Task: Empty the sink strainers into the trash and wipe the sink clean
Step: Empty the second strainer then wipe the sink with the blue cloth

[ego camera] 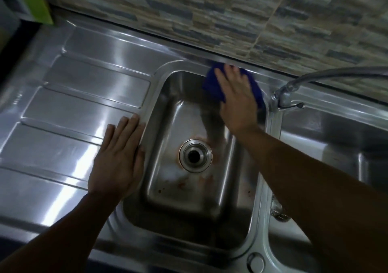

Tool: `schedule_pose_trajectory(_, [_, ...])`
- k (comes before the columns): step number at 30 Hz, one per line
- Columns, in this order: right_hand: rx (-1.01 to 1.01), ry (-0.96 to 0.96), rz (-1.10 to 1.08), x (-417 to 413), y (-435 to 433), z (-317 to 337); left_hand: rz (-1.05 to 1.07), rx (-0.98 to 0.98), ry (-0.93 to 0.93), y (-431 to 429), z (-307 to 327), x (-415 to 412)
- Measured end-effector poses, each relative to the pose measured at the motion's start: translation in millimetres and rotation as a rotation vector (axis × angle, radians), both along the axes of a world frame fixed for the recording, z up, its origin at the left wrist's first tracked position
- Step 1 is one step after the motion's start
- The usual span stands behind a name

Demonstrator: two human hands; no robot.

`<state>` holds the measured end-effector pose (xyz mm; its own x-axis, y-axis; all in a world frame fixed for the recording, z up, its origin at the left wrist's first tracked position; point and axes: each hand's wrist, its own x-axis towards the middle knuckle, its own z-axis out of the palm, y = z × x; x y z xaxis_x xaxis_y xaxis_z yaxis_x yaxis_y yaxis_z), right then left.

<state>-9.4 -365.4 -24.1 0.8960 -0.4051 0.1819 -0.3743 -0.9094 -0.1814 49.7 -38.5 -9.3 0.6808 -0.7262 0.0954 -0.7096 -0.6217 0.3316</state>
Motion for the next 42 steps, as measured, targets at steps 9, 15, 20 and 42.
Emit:
schedule_pose_trajectory(9, [0.196, 0.043, -0.228, 14.4, 27.4, 10.8, -0.016, -0.093, 0.150, 5.5, 4.5, -1.3])
schedule_pose_trajectory(15, [0.380, 0.189, 0.165, 97.5, 76.9, 36.8, -0.042, -0.028, 0.156, 74.6, 0.8, 7.6])
schedule_pose_trajectory(20, [0.377, 0.125, 0.206, 86.9, 157.7, 34.2, 0.108, 0.111, 0.093, 129.3, -4.6, -16.6])
schedule_pose_trajectory(42, [0.418, 0.243, 0.437, -23.9, 246.8, 42.8, 0.107, 0.026, 0.282, 120.1, 30.4, -18.9])
